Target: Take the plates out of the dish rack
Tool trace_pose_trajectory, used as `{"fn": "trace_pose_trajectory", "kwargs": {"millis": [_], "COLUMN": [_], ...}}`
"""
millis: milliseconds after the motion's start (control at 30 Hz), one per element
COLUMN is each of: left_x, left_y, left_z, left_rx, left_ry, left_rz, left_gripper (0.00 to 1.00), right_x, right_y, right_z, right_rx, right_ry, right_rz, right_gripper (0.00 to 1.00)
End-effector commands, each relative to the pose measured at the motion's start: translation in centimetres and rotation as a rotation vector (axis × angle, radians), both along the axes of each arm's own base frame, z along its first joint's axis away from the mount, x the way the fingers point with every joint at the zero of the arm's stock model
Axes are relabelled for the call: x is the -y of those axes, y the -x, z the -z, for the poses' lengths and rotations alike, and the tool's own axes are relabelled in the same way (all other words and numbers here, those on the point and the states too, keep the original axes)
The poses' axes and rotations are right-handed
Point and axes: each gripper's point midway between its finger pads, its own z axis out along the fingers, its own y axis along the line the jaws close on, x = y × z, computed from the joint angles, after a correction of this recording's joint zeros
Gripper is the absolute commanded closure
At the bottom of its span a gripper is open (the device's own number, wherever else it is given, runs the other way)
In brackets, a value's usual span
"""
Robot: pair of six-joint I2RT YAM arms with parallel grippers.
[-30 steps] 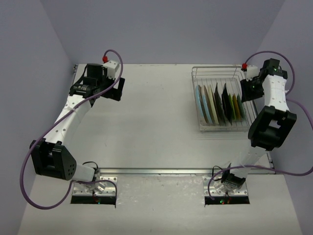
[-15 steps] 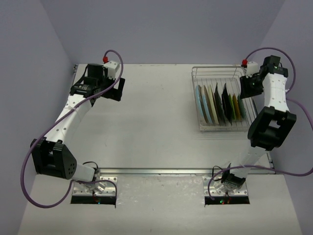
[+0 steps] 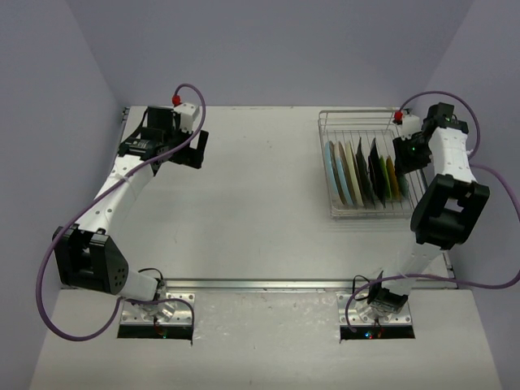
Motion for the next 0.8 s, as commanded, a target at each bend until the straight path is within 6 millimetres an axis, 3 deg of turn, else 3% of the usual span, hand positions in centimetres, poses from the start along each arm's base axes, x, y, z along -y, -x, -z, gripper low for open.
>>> {"fn": "trace_pose_trajectory", "kwargs": {"millis": [0,100,233,500,633,767], "left_x": [0.6,0.6,0.6,1.0,1.3,2.6], "left_y": [-0.6,-0.6,-0.6,-0.7,-1.2,-1.8], "left_z": [-1.6,-1.8,-1.7,-2.2,-3.0,-5.1], "left_rx": [0.050,0.053,0.051,0.054,0.072,0.127], "left_ry": [0.010,0.005,0.006,0.030,0.072,0.152], "left_rz": [0.013,0.011,0.011,0.022,-0.016,0.007], "left_gripper": [0.00,0.00,0.00,0.00,0.00,0.00], "right_x": [0.8,0.6,-0.3,-4.4,-5.0,-7.6], "right_y": [-0.5,-0.2,-0.1,0.1,0.5,0.2], "right_z": [0.6,1.1,-0.8,-11.2,-14.4,-18.1], "right_rx": [0.013,0.003,0.024,0.156,0.257,0.423], "right_ry": [0.071,0.065,0.024,-0.175,-0.164,-0.170], "right_rz": [-0.001,-0.006,0.001,0.052,0.033,-0.123], "right_gripper": [0.70,0.80,0.97,1.00,1.00,1.00]}}
